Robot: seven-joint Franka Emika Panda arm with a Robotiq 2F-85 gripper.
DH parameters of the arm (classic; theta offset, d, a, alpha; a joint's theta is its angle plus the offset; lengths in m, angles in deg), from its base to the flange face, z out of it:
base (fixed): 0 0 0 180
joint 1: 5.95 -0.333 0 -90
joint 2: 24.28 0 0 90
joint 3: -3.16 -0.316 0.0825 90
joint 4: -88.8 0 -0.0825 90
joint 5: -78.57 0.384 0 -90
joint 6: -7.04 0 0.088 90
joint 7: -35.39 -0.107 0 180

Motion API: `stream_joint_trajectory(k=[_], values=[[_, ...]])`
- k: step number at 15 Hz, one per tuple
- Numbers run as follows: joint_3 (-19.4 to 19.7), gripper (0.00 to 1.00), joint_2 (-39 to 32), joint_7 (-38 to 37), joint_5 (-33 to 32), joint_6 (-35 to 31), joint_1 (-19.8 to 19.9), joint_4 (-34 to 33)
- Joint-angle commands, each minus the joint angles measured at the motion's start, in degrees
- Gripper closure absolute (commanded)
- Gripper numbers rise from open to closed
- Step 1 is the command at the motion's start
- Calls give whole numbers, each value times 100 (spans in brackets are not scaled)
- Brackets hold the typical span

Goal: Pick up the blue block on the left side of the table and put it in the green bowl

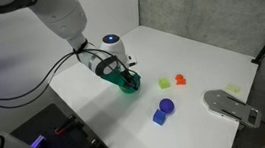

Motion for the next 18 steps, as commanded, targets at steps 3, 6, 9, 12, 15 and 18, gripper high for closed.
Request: stream_joint_trajectory(k=[3,6,9,12,15,18], values=[[57,68,-88,-230,-185,-143,-181,-96],[54,18,-137,-239,-194,-198,-231,-107],[28,4,-127,-232,-200,-238,-219,-96],[-3,0,-65,-222,-193,-210,-180,-89],[40,0,28,-275,-186,-86,-210,-124],[39,0,182,-368,-133,382,-176,-206]])
